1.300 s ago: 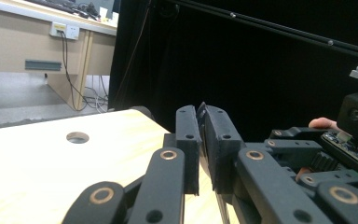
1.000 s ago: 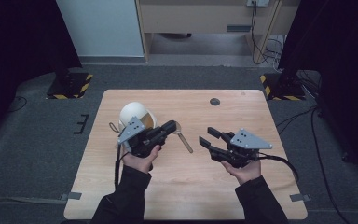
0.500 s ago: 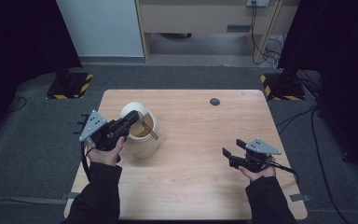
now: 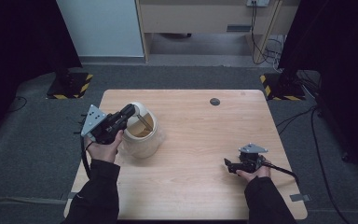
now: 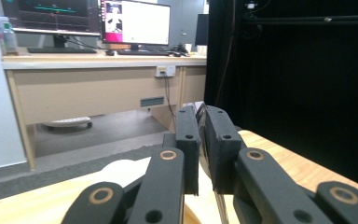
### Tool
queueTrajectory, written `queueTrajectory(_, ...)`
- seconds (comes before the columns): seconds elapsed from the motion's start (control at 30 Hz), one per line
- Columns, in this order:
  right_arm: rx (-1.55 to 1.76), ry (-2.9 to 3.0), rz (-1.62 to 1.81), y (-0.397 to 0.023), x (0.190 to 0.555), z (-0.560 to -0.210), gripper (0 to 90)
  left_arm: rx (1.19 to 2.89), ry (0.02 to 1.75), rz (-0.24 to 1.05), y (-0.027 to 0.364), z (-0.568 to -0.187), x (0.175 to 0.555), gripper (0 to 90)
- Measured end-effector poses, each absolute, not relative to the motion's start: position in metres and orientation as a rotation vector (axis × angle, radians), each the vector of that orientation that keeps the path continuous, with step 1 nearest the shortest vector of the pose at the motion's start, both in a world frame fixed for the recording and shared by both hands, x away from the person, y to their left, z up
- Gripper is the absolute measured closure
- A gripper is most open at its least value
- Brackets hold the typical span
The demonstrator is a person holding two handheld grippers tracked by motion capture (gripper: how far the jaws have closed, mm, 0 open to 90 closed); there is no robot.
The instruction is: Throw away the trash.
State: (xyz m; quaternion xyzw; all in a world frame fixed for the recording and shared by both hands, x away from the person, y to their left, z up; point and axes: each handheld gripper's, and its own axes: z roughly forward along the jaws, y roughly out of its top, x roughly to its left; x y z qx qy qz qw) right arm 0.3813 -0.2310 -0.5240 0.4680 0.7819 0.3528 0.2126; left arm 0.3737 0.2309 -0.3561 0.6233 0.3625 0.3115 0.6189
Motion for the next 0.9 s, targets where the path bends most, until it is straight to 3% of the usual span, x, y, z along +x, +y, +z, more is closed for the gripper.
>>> queueTrajectory(0.47,1.327,2.223,0.922,-0.233,0.383,-0.534,16.2,1.502,0.827,0.807,0.234,-0.364,0.379,83.9)
queueTrajectory(0.9,1.325,2.231,0.926,-0.233,0.382,-0.535,14.8,1.592,0.819,0.799,0.222,-0.385,0.386,83.7)
